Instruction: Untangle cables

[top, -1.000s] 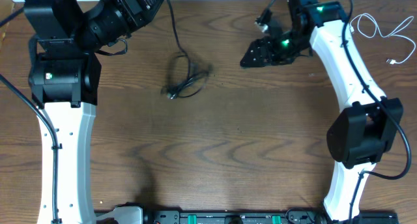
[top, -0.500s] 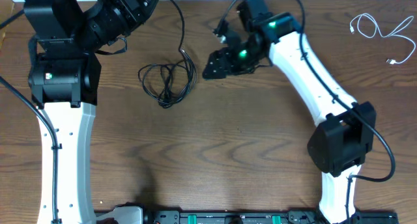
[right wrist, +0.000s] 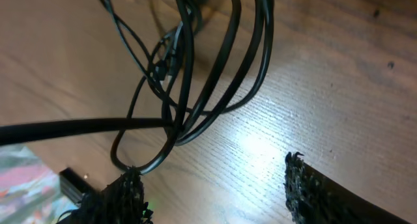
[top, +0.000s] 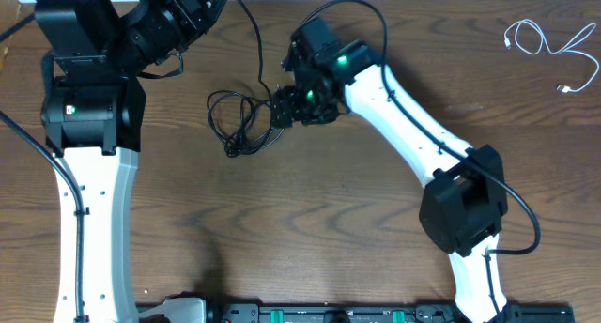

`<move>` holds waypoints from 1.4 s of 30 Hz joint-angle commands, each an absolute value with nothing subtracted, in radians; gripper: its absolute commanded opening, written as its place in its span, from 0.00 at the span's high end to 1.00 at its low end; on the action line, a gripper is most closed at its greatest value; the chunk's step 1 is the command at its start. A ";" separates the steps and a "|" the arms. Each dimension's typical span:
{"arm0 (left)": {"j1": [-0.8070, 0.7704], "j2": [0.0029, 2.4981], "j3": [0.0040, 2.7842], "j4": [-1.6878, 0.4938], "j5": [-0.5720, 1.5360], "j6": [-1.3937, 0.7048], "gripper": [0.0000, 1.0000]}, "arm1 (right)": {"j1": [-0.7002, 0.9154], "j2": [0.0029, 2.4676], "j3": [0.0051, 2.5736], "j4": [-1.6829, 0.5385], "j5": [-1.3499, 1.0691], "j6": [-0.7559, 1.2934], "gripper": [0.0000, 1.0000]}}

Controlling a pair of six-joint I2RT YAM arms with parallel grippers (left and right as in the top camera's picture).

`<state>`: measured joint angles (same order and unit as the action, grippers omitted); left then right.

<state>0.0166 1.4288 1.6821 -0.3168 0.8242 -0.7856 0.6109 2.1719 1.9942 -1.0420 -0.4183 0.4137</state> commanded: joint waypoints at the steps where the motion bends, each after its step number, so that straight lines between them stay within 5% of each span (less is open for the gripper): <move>1: 0.015 1.423 1.706 -0.312 0.819 -0.784 0.92 | 0.630 2.186 1.991 -1.039 -0.323 0.506 0.35; 15: 0.015 1.423 1.706 -0.316 0.826 -0.784 0.92 | 0.677 2.215 1.991 -0.974 -0.320 0.528 0.50; 36: 0.015 1.423 1.706 -0.358 0.825 -0.783 0.92 | 0.762 2.277 1.991 -0.871 -0.290 0.710 0.46; 40: 0.015 1.423 1.706 -0.358 0.825 -0.783 0.92 | 0.761 2.305 1.991 -0.871 -0.290 0.710 0.54; 42: 0.015 1.423 1.706 -0.358 0.825 -0.779 0.92 | 0.761 2.311 1.991 -0.879 -0.290 0.710 0.69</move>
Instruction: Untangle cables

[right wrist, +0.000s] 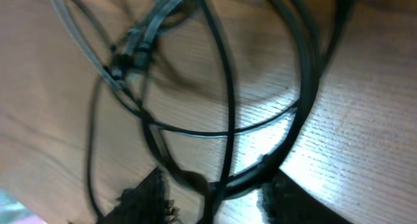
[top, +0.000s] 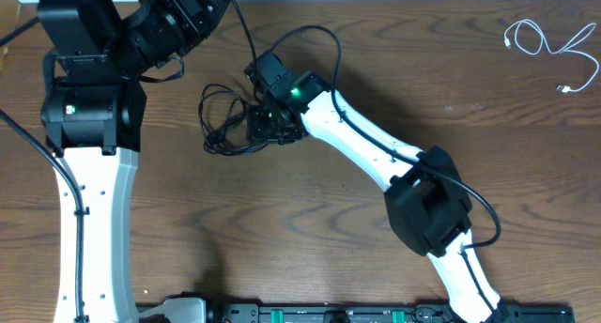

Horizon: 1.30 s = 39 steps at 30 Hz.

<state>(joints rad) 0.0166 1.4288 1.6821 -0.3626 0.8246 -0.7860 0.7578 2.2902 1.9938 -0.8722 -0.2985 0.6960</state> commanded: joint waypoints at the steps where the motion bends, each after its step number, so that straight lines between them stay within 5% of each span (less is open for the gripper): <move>1: 0.015 1.423 1.706 -0.358 0.824 -0.776 0.92 | 0.761 2.311 1.991 -0.883 -0.290 0.710 0.72; 5: 0.017 1.424 1.706 -0.358 0.817 -0.712 0.92 | 0.748 2.304 1.991 -0.902 -0.290 0.698 0.98; 17: 0.067 1.425 1.706 -0.622 0.340 -0.661 0.92 | 0.620 2.154 1.991 -1.085 -0.290 0.425 0.99; 28: 0.178 1.434 1.706 -0.864 -0.055 -0.521 0.92 | 0.341 1.980 1.991 -1.247 -0.290 0.147 0.99; 39: 0.276 1.510 1.706 -0.941 -0.098 -0.477 0.92 | 0.068 1.929 1.991 -1.307 -0.290 0.080 0.99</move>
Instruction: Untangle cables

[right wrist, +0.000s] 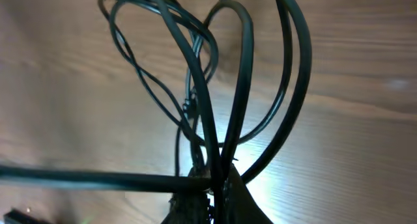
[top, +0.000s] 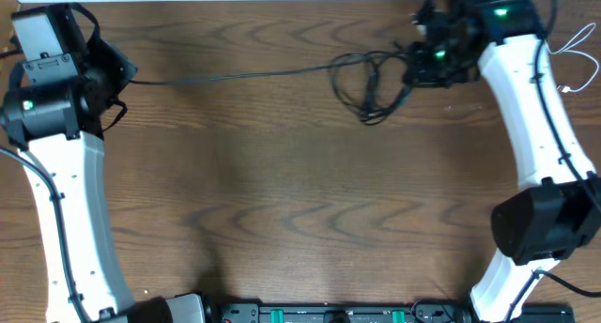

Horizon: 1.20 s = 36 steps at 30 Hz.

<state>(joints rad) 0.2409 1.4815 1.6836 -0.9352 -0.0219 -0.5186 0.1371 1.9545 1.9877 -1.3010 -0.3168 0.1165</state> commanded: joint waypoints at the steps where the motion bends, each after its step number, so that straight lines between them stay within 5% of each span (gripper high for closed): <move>1: 0.282 1.515 1.706 -0.942 -0.099 -0.472 0.93 | 0.043 1.929 1.991 -1.309 -0.290 0.073 0.99; 13: 0.359 1.536 1.706 -0.942 -0.086 -0.438 0.92 | -0.214 1.931 1.991 -1.328 -0.404 0.046 0.99; 24: 0.399 1.544 1.694 -0.942 -0.228 -0.439 0.92 | -0.320 1.931 1.991 -1.337 -0.163 0.208 0.99; 36: 0.562 1.694 1.692 -0.926 -0.218 -0.503 0.93 | -0.617 1.931 1.991 -1.346 -0.400 0.164 0.99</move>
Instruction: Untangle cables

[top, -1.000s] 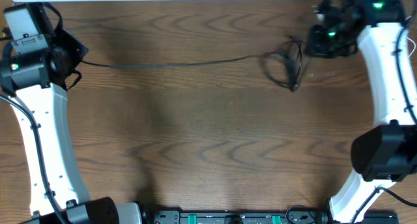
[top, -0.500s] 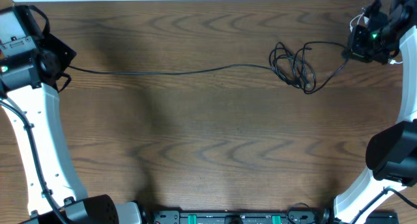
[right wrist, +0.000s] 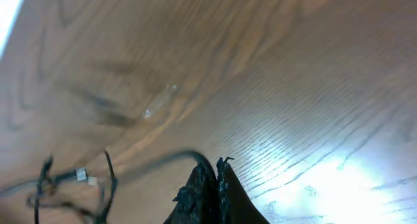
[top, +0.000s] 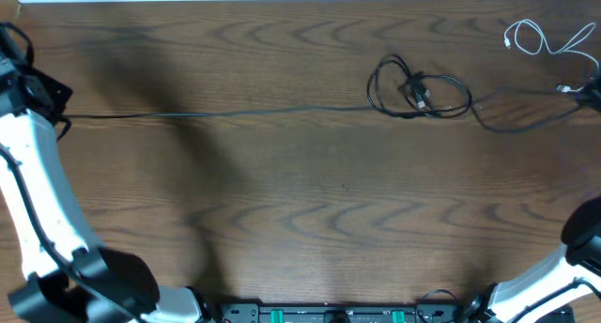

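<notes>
A black cable [top: 235, 111] runs taut across the table from the left edge to the right edge. Its tangled loops [top: 418, 93] lie right of centre, with a small connector inside. In the right wrist view my right gripper [right wrist: 216, 175] is shut on the black cable [right wrist: 176, 157], which curves away toward the loops [right wrist: 71, 185]. In the overhead view only a dark tip of the right gripper [top: 595, 90] shows at the right edge. The cable's left end meets the dark end of my left arm [top: 42, 93], where the left gripper holds it; its fingers are not distinct.
A white cable [top: 549, 41] lies coiled at the back right corner, close to the right gripper. The left arm's white link [top: 33, 192] runs down the left edge. Part of the right arm [top: 582, 257] shows at the lower right.
Both arms have moved further apart, to the table's left and right edges. The cable is drawn out longer. The tangle is smaller and flatter, and a free stretch now runs from it to the right gripper.
The right gripper stood open at the tangle left of centre, with the left arm above it. Then it was closing round loops there. Later it held the tangle at the back right with the cable stretched left. Now the cable spans the table.
</notes>
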`<move>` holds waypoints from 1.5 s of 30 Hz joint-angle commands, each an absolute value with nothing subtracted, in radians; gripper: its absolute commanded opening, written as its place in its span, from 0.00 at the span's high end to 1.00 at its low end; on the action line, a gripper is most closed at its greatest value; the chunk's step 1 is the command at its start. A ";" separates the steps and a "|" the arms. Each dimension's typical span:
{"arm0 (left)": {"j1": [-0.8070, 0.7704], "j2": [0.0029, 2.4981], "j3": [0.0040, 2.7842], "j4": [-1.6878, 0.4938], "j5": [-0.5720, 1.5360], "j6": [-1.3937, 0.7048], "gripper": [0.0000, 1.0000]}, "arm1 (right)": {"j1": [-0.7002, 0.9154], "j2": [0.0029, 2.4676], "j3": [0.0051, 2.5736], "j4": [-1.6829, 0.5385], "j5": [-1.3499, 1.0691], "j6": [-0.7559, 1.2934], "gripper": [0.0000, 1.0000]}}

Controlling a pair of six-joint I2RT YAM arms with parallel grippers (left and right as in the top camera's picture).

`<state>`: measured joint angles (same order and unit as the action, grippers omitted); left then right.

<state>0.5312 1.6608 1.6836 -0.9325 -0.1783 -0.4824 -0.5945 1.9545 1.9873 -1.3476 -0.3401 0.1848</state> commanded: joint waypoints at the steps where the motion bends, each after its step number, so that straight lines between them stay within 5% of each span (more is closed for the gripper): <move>1: 0.566 1.707 1.692 -0.925 -0.218 -0.502 0.94 | -0.620 1.931 1.991 -1.348 -0.403 0.159 0.99; 14: 0.661 1.785 1.692 -0.880 -0.192 -0.503 0.92 | -0.709 1.943 1.991 -1.340 -0.309 0.234 0.99; 23: 0.700 1.795 1.692 -0.868 -0.004 -0.505 0.92 | -0.785 1.997 1.991 -1.353 -0.507 0.177 0.99; 36: 0.526 1.767 1.693 -0.865 0.265 -0.269 0.91 | -0.456 1.998 1.991 -1.417 -0.525 0.019 0.94; 45: 0.238 1.668 1.693 -0.963 0.352 -0.163 0.85 | -0.183 1.998 1.991 -1.444 -0.434 0.000 0.85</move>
<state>0.3431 1.7184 1.6836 -0.9310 0.2924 -0.2287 -0.2512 1.9961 1.9873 -1.4418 -0.4923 0.0212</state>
